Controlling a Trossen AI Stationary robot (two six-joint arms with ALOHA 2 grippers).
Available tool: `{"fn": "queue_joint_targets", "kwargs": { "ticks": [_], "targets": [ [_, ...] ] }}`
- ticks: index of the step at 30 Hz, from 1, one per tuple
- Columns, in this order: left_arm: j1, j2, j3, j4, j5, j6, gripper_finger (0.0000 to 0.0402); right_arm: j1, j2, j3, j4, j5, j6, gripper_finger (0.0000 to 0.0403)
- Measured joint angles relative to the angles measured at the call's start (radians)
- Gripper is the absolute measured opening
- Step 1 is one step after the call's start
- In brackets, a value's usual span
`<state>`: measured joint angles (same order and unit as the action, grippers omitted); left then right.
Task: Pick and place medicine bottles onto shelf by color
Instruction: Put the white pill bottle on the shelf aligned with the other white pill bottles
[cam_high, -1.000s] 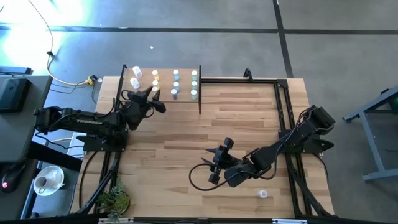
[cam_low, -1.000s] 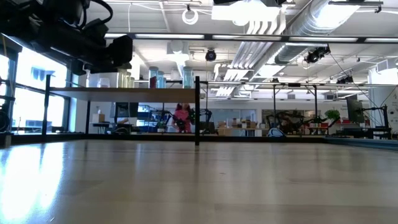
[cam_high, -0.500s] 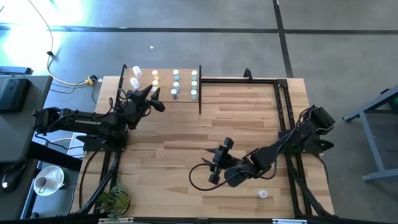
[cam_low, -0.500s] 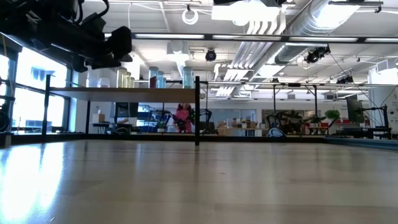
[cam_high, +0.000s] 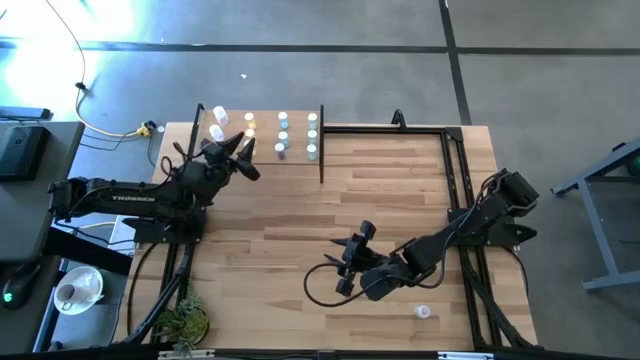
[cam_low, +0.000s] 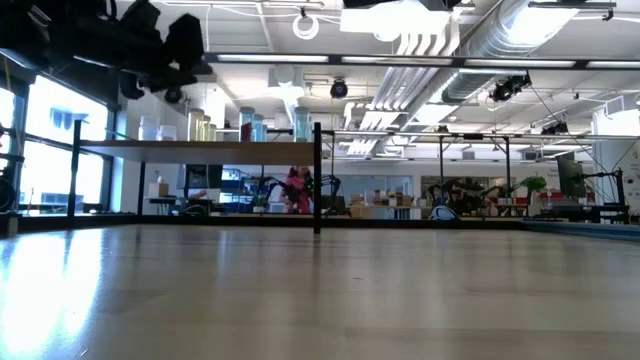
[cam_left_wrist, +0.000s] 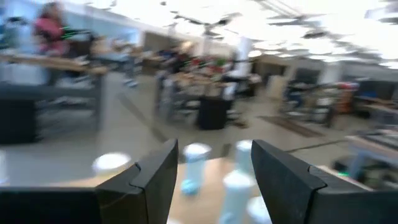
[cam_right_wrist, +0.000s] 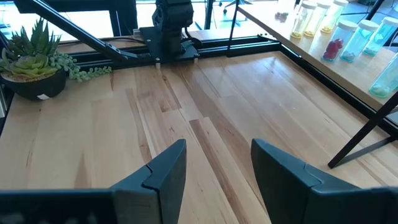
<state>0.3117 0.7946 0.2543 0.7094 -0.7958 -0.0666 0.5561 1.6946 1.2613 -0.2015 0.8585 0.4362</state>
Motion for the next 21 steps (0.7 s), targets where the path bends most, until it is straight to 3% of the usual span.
{"fn": "queue_joint_targets", "kwargs": {
  "ticks": [13,21],
  "targets": [
    [-0.152,-0.081,0.0,-0.009,0.414,0.104,0.0193,0.034,-0.015,0.0,-0.015,-0.023,-0.022,0.0172],
    [-0.294,-0.083,0.0,-0.132,0.529,0.097,0.0193,0.107,-0.073,0.0,-0.096,-0.033,0.057,0.0172]
  ]
}}
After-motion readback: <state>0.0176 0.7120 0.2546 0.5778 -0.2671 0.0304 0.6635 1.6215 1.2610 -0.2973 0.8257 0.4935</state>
